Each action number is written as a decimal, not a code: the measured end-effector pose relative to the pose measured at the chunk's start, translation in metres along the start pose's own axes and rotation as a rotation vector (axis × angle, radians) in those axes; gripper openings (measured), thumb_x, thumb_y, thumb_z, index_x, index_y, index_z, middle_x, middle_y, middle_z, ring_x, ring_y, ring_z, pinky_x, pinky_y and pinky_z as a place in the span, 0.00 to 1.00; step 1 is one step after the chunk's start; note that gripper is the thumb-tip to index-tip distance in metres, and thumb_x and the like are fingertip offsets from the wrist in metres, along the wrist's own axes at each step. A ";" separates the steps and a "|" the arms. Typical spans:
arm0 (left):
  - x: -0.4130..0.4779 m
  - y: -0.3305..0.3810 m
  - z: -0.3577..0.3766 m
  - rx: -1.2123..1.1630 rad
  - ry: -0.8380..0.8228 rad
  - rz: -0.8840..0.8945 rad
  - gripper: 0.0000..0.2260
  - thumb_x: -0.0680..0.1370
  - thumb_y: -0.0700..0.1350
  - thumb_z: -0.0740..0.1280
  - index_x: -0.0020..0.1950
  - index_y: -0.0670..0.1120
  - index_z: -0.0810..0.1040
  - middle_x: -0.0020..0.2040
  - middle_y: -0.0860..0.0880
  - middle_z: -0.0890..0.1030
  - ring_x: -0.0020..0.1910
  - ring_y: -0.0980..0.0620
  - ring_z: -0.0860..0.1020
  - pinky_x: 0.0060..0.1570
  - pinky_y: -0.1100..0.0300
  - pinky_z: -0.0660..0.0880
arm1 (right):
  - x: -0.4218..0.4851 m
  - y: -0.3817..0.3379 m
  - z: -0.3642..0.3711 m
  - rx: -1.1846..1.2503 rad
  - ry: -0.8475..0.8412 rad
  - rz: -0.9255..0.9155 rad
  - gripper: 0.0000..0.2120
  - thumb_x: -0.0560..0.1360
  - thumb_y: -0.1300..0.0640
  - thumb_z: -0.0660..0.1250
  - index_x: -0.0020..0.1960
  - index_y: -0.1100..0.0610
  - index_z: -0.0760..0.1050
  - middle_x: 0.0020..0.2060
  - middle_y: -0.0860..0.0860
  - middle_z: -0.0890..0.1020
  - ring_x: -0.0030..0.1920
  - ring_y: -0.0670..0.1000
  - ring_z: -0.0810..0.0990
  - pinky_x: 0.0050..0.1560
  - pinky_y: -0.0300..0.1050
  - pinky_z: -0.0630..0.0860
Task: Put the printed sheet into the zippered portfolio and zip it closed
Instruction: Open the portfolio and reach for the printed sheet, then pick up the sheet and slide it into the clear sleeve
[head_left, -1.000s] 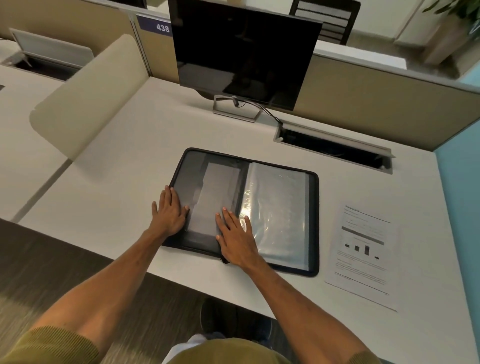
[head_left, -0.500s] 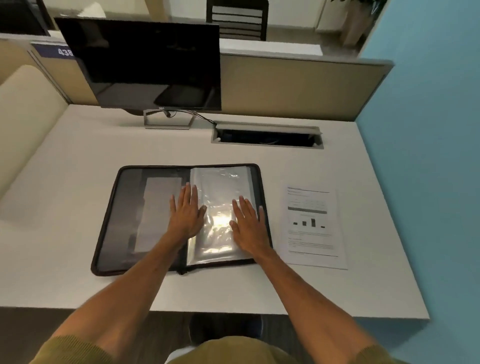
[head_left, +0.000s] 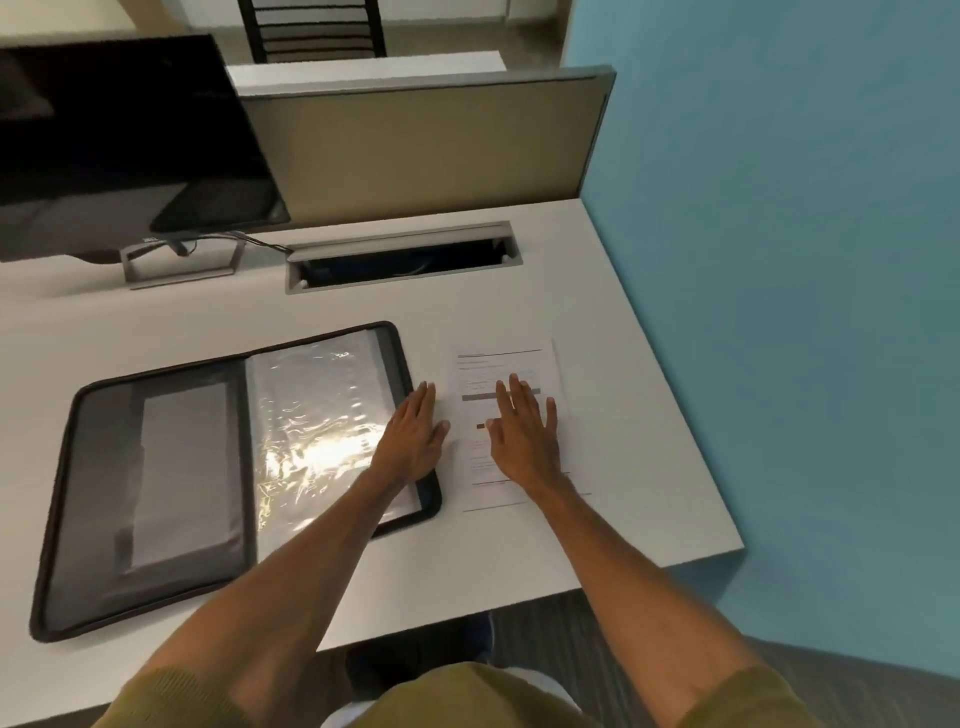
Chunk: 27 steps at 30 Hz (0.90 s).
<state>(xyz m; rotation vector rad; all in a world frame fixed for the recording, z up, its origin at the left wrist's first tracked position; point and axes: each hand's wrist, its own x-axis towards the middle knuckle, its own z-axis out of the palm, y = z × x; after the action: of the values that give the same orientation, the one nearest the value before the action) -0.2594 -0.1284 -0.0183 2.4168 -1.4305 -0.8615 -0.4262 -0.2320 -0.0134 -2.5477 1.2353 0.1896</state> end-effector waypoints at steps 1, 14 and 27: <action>0.004 0.007 0.002 -0.041 -0.023 -0.009 0.31 0.91 0.52 0.53 0.89 0.41 0.43 0.90 0.45 0.45 0.90 0.46 0.46 0.89 0.49 0.48 | 0.001 0.010 -0.001 0.004 -0.002 0.011 0.30 0.89 0.46 0.50 0.87 0.52 0.44 0.87 0.52 0.45 0.87 0.52 0.45 0.86 0.62 0.44; 0.037 0.050 0.007 -0.295 0.112 -0.348 0.20 0.85 0.42 0.61 0.76 0.36 0.71 0.73 0.37 0.73 0.71 0.37 0.75 0.70 0.44 0.76 | 0.022 0.056 -0.008 0.301 0.139 0.453 0.24 0.84 0.53 0.65 0.77 0.61 0.67 0.74 0.59 0.70 0.74 0.59 0.70 0.71 0.57 0.73; 0.041 0.049 0.018 -0.621 0.211 -0.524 0.16 0.82 0.38 0.70 0.69 0.39 0.76 0.65 0.41 0.83 0.63 0.39 0.83 0.63 0.44 0.84 | 0.055 0.073 -0.015 0.705 0.058 0.654 0.12 0.81 0.60 0.69 0.61 0.62 0.85 0.62 0.61 0.84 0.64 0.63 0.81 0.63 0.59 0.82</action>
<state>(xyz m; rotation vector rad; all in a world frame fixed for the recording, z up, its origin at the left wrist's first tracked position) -0.2912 -0.1862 -0.0260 2.2920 -0.3574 -0.9336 -0.4491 -0.3205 -0.0281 -1.5206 1.7357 -0.1630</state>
